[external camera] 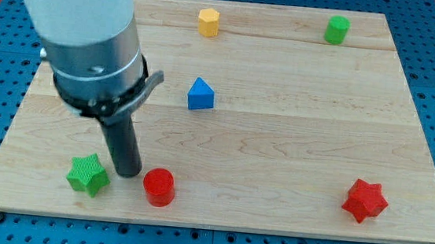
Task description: Move the green star to the center right
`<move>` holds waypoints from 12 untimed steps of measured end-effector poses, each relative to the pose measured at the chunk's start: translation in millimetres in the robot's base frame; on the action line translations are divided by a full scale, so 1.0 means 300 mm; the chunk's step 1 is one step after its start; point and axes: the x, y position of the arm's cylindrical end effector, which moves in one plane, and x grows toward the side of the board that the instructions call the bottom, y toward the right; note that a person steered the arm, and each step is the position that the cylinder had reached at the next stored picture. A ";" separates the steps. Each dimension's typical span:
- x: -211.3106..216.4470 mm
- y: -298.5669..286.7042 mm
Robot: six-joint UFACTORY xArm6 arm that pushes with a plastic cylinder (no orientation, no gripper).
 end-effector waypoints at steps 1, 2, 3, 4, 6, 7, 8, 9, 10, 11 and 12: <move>0.120 0.073; 0.152 -0.053; 0.118 -0.241; 0.075 -0.297; -0.144 0.041; -0.200 0.119; -0.244 0.341; -0.280 0.419; -0.257 0.233; -0.313 0.247; -0.373 0.427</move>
